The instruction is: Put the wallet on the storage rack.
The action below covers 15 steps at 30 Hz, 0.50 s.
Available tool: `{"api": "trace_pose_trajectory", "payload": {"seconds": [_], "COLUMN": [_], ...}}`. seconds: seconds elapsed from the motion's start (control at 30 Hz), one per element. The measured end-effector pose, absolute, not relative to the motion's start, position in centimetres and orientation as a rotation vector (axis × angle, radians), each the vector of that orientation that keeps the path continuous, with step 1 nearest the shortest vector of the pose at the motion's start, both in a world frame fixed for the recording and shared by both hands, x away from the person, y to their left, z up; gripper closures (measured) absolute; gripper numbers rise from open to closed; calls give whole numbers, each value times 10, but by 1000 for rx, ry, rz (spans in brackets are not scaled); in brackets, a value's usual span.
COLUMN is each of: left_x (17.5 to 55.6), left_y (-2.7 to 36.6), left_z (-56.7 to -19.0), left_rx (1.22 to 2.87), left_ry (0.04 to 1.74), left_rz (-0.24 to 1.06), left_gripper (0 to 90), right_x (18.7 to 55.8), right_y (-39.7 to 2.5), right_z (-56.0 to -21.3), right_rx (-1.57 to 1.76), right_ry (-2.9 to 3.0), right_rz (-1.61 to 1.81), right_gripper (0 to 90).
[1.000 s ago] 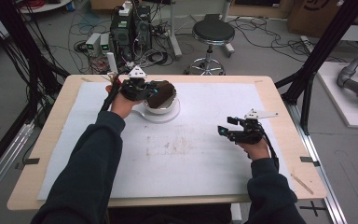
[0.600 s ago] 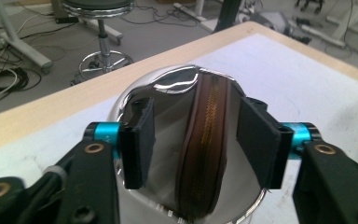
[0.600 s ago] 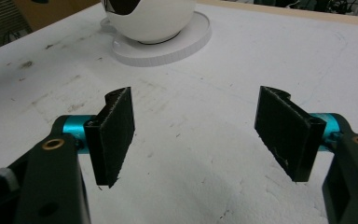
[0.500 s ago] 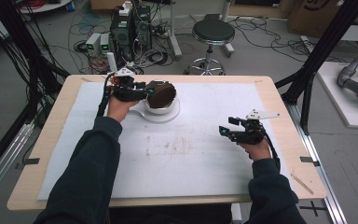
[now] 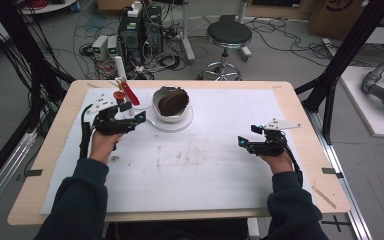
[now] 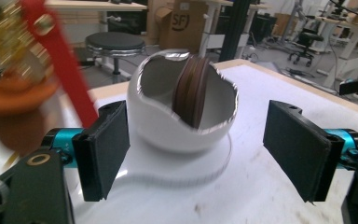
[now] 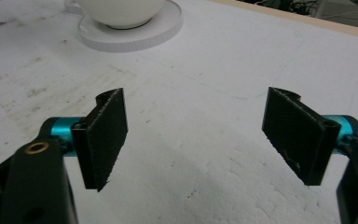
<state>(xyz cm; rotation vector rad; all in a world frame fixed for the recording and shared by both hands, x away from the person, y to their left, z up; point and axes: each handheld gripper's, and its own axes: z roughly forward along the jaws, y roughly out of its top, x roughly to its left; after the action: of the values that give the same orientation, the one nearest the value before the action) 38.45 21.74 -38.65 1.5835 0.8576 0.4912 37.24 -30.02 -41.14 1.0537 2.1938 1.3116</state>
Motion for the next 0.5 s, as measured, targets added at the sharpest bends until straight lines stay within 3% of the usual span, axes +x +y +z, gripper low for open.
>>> {"api": "trace_pose_trajectory", "payload": {"seconds": [0.23, 0.5], "left_x": [358, 355], "left_y": [249, 263], "left_z": [-407, -414], "left_rx": [1538, 1498], "left_ry": [940, 1026], "left_rz": [530, 534], "left_gripper": [200, 200], "right_x": [365, 362], "right_y": [-304, -312], "right_z": [-411, -412], "right_rx": [1018, 1064], "right_ry": [2165, 2147], "right_rz": [1183, 1167], "right_gripper": [216, 216]}}
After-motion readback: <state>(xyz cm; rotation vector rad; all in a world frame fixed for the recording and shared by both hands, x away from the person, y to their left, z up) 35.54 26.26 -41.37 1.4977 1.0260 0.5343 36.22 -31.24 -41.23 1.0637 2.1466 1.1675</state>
